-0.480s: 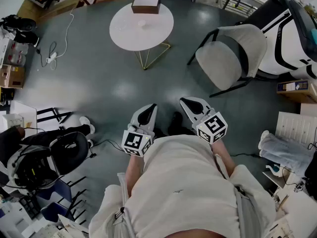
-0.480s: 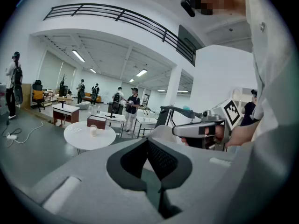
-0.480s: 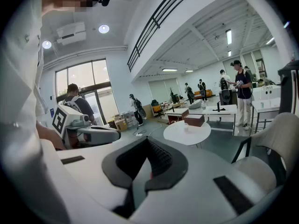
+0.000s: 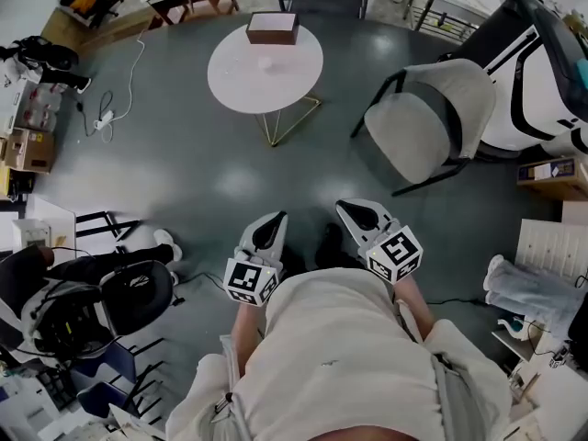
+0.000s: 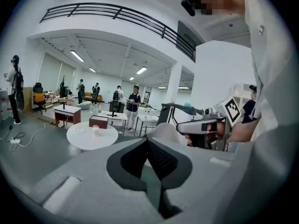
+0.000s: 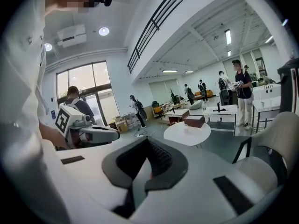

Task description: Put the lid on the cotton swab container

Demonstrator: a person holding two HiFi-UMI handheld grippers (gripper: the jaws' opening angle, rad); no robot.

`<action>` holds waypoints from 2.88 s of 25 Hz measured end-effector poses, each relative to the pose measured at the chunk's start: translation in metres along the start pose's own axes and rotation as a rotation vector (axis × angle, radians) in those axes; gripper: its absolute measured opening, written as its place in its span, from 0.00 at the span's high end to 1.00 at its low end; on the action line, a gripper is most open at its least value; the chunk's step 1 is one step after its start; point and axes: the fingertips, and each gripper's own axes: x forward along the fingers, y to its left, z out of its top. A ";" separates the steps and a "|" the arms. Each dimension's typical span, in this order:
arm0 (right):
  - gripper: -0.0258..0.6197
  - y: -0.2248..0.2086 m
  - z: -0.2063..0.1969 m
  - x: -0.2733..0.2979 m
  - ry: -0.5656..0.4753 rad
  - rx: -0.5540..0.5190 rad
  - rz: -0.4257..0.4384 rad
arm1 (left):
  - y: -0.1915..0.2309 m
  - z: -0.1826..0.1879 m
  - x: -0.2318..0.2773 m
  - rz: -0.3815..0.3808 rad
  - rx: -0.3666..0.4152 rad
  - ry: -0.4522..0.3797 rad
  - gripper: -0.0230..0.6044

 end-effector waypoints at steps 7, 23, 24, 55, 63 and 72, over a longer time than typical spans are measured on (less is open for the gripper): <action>0.95 -0.001 0.004 0.009 0.011 0.011 0.041 | 0.009 0.003 -0.008 0.065 -0.016 -0.004 0.96; 0.95 -0.011 0.028 0.085 0.092 -0.029 -0.026 | 0.094 0.024 0.011 0.025 -0.016 -0.059 0.96; 0.95 -0.012 0.035 0.092 0.086 -0.029 -0.036 | 0.103 0.032 0.014 0.016 -0.010 -0.071 0.96; 0.95 -0.035 0.079 0.208 0.040 0.041 -0.191 | 0.235 0.077 0.053 -0.100 0.030 -0.069 0.96; 0.95 -0.089 0.108 0.216 0.020 0.033 -0.113 | 0.233 0.103 0.093 -0.021 0.023 -0.072 0.96; 0.95 -0.170 0.134 0.204 0.016 0.021 -0.038 | 0.202 0.139 0.165 0.051 -0.005 -0.118 0.96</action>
